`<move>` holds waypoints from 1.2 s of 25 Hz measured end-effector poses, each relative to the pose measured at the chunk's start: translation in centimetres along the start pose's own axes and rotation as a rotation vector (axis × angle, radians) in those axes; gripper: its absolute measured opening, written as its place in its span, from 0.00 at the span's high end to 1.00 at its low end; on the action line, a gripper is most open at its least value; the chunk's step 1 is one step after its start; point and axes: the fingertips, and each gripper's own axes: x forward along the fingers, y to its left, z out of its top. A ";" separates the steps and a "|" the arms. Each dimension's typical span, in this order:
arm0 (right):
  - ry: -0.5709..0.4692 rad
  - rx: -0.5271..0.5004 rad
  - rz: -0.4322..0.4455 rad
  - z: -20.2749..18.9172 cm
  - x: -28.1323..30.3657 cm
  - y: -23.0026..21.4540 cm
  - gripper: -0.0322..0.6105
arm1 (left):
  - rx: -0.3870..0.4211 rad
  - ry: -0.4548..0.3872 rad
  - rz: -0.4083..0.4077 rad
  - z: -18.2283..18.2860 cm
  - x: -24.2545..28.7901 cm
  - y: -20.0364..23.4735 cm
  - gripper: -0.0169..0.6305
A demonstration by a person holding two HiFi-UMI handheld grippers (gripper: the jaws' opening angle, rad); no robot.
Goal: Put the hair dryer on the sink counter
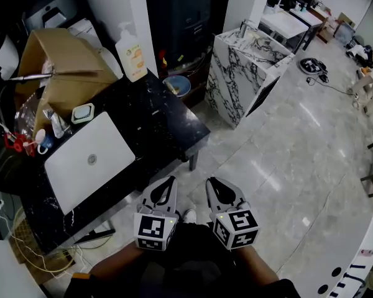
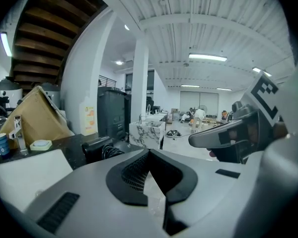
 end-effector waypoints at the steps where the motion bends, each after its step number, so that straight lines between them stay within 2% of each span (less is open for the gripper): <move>1: -0.001 0.006 -0.004 -0.1 -0.1 0.0 0.89 | -0.002 0.003 0.005 -0.1 -0.3 0.2 0.96; 8: -0.008 0.014 -0.021 -0.7 -0.5 2.6 0.89 | -0.010 -0.005 0.014 -0.2 -3.2 1.9 0.96; 16: -0.003 0.014 -0.059 -2.7 -1.6 9.5 0.90 | -0.033 -0.008 0.011 -2.3 -9.9 4.6 0.96; 22: 0.049 0.034 -0.106 -6.9 -3.1 12.9 0.90 | -0.048 -0.010 -0.026 -4.4 -13.9 4.6 0.96; 30: 0.013 0.043 -0.123 -8.9 -6.2 16.1 0.91 | -0.030 -0.023 -0.075 -6.6 -16.9 3.3 0.96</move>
